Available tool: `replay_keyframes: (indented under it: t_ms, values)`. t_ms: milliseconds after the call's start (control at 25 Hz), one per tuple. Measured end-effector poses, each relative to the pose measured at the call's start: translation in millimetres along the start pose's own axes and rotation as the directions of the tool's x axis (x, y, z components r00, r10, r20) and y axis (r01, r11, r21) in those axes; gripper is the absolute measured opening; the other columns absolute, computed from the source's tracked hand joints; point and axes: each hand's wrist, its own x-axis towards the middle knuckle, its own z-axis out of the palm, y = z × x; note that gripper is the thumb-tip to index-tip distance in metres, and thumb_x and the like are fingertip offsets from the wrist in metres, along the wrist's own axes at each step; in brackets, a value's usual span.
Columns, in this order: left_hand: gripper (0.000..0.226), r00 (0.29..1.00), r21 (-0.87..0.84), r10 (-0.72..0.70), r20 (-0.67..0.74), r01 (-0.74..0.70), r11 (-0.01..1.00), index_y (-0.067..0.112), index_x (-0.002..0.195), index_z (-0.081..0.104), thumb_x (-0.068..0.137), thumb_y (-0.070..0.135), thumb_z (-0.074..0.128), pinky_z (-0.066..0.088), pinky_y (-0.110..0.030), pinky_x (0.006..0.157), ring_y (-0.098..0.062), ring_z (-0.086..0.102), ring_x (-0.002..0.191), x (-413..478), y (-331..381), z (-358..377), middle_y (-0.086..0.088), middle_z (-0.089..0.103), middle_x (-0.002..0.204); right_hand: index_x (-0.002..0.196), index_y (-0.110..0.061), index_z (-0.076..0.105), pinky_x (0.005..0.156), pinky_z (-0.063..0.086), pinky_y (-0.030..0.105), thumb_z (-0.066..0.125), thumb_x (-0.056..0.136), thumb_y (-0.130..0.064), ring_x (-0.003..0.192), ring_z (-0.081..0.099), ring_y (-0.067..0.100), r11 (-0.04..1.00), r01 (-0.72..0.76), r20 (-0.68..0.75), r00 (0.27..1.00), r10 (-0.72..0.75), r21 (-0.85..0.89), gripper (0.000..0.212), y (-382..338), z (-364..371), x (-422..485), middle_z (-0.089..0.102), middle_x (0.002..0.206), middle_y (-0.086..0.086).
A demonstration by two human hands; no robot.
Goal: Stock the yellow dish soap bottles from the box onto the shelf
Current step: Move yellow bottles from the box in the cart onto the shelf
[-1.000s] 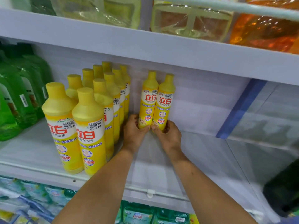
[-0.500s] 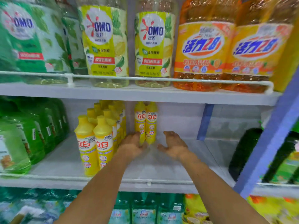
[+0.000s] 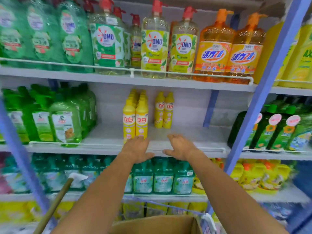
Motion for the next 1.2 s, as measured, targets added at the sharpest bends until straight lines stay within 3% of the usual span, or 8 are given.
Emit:
replay_keyframes:
  t_ms: [240,440,720,880,1000,1200]
  values:
    - [0.076,0.992,0.024,-0.095,0.081,0.093,0.995,0.013,0.142,0.041,0.090,0.068,0.050,0.044,-0.046,0.101,-0.032,0.048,0.126,-98,-41,28,-0.012,0.052,0.136,0.148,-0.011,0.037,0.103,0.047,0.047,0.059,0.092,-0.058,0.133,0.045,0.033,0.990,0.123,0.016,0.992,-0.122,-0.074,0.076,-91,41,-39,0.047,0.146,0.013]
    - [0.076,0.984,-0.015,-0.121,0.128,0.124,0.992,0.012,0.142,0.041,0.090,0.067,0.051,0.045,-0.047,0.102,-0.033,0.049,0.127,-136,-46,76,-0.014,0.052,0.136,0.150,-0.010,0.036,0.103,0.046,0.048,0.057,0.093,-0.058,0.133,0.044,0.033,0.987,0.151,0.099,0.984,-0.145,-0.061,0.077,-122,102,-67,0.046,0.146,0.013]
    - [0.081,0.921,-0.093,-0.110,0.375,0.156,0.983,0.013,0.147,0.037,0.089,0.066,0.054,0.039,-0.049,0.111,-0.033,0.041,0.139,-167,-8,207,-0.014,0.044,0.149,0.146,-0.009,0.040,0.106,0.045,0.050,0.060,0.093,-0.054,0.136,0.044,0.035,0.997,0.053,0.368,0.929,-0.032,-0.049,0.072,-73,224,-113,0.045,0.147,0.014]
    - [0.073,0.825,-0.109,-0.119,0.552,0.213,0.971,0.014,0.144,0.042,0.091,0.064,0.052,0.038,-0.045,0.110,-0.036,0.040,0.138,-175,11,282,-0.015,0.044,0.148,0.147,-0.011,0.039,0.102,0.048,0.048,0.057,0.092,-0.059,0.133,0.046,0.035,1.000,-0.009,0.511,0.860,0.023,-0.029,0.075,-31,302,-131,0.047,0.146,0.015]
    - [0.074,0.758,-0.114,-0.156,0.634,0.291,0.950,0.014,0.143,0.039,0.090,0.064,0.053,0.042,-0.046,0.107,-0.036,0.044,0.134,-178,12,334,-0.015,0.048,0.145,0.137,-0.008,0.048,0.097,0.047,0.046,0.054,0.095,-0.058,0.130,0.047,0.036,1.000,0.003,0.601,0.799,-0.006,0.006,0.066,-9,357,-133,0.050,0.139,0.016]
    - [0.072,0.670,-0.130,-0.183,0.720,0.389,0.912,0.014,0.141,0.039,0.091,0.064,0.054,0.046,-0.046,0.100,-0.038,0.047,0.131,-173,3,410,-0.016,0.052,0.141,0.147,-0.009,0.038,0.104,0.045,0.049,0.052,0.095,-0.061,0.138,0.040,0.035,0.998,0.003,0.651,0.758,-0.043,0.063,0.074,7,439,-118,0.039,0.152,0.013]
